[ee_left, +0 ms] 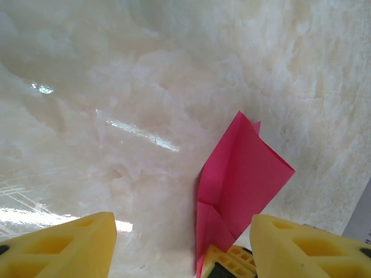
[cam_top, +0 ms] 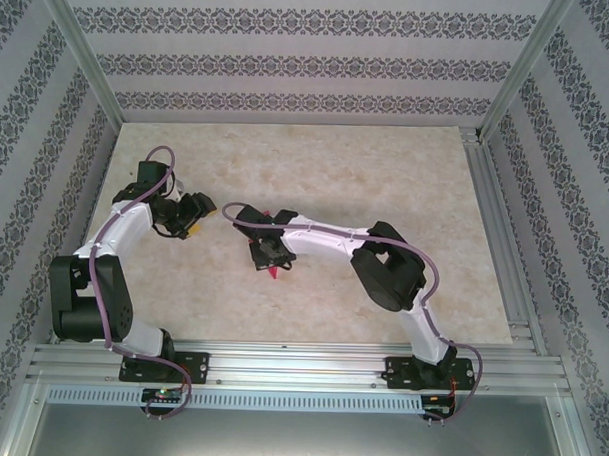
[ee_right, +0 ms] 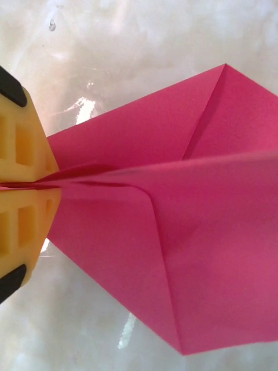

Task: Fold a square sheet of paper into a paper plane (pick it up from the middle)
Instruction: Move the paper plane at the top-right of the table.

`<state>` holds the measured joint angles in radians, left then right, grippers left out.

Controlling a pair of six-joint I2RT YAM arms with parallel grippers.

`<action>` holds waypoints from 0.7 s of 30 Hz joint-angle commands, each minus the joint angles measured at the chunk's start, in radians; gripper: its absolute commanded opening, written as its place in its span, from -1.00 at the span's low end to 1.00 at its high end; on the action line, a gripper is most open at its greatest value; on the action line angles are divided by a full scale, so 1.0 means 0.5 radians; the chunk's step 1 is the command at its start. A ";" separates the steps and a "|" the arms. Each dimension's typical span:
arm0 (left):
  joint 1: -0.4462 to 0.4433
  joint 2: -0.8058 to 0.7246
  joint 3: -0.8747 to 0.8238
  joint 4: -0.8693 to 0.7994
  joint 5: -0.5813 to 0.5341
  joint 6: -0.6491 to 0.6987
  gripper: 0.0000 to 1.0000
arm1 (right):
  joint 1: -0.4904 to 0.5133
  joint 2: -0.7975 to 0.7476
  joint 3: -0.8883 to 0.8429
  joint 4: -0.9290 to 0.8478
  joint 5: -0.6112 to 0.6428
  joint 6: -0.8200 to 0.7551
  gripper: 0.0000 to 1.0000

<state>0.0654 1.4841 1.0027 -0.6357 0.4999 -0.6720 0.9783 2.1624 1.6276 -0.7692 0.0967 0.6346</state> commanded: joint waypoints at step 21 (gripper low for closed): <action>0.007 0.001 -0.002 0.071 0.085 -0.054 0.28 | -0.220 -0.343 -0.199 0.075 0.009 -0.186 -1.00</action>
<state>0.0654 1.4910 1.0027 -0.6357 0.5190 -0.6857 0.8936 2.0556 1.5688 -0.7380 0.0528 0.5724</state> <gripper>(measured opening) 0.640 0.041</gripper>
